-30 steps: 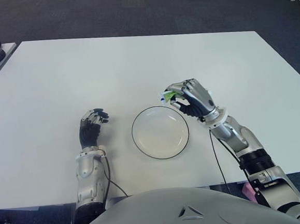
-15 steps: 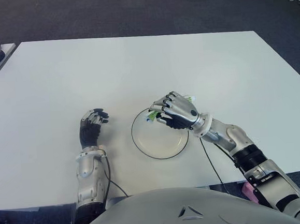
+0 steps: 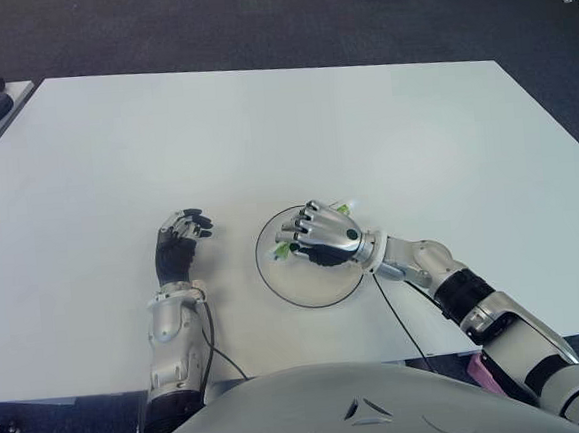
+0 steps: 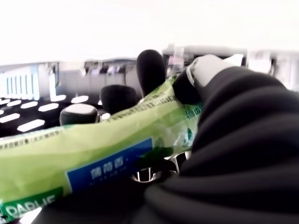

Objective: Put the toothpaste on the table into the plate.

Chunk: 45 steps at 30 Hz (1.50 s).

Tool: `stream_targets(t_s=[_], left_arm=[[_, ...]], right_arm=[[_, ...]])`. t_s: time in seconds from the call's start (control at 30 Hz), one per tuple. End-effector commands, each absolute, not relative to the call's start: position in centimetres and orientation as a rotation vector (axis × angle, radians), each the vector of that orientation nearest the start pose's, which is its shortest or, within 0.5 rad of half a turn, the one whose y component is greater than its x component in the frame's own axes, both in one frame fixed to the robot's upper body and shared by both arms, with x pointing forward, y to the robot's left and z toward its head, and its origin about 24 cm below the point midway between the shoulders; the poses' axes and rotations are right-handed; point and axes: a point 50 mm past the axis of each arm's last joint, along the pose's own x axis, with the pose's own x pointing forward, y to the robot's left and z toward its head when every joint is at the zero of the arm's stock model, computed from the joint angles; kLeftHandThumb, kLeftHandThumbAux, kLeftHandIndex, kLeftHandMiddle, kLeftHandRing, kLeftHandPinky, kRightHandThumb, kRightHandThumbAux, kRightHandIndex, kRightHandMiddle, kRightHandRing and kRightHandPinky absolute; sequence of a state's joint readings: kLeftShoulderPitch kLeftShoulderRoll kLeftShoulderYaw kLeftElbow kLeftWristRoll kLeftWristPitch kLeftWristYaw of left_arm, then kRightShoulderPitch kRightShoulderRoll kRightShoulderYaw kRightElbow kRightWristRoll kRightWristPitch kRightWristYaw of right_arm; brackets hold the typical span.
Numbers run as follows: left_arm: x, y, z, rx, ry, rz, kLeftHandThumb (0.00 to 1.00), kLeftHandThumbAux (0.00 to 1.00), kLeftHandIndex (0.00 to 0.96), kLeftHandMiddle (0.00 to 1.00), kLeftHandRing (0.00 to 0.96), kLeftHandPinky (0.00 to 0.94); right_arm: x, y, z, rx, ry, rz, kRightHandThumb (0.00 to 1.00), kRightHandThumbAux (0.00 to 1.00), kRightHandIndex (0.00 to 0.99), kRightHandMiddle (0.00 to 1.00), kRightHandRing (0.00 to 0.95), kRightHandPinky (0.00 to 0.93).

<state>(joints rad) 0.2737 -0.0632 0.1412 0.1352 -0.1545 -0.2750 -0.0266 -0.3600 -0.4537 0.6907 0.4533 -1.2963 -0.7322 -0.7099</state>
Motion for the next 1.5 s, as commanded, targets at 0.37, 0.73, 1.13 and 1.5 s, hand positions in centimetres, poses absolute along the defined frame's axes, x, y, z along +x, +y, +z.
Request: stream_targets(t_s=[0.37, 0.73, 1.13, 1.5], left_arm=[[17.7, 18.7, -2.9, -0.182, 0.154, 0.258, 0.710, 0.726, 0.427, 0.515, 0.509, 0.473], [17.7, 18.8, -2.8, -0.189, 0.140, 0.260, 0.708, 0.727, 0.427, 0.517, 0.504, 0.480], [17.8, 18.9, -2.8, -0.181, 0.137, 0.263, 0.709, 0.727, 0.428, 0.516, 0.508, 0.483], [17.8, 18.9, -2.8, -0.184, 0.137, 0.258, 0.708, 0.726, 0.428, 0.514, 0.501, 0.483]], right_arm=[[23.2, -8.4, 0.6, -1.335, -1.087, 0.895, 0.723, 0.713, 0.441, 0.914, 0.928, 0.917], [23.3, -9.0, 0.9, -1.327, -0.976, 0.958, 0.485, 0.625, 0.226, 0.401, 0.399, 0.413], [23.5, -9.2, 1.7, -1.360, -0.960, 0.905, 0.282, 0.437, 0.003, 0.007, 0.007, 0.009], [23.5, -9.6, 2.8, -1.400, -0.979, 0.873, 0.279, 0.379, 0.000, 0.000, 0.000, 0.000]])
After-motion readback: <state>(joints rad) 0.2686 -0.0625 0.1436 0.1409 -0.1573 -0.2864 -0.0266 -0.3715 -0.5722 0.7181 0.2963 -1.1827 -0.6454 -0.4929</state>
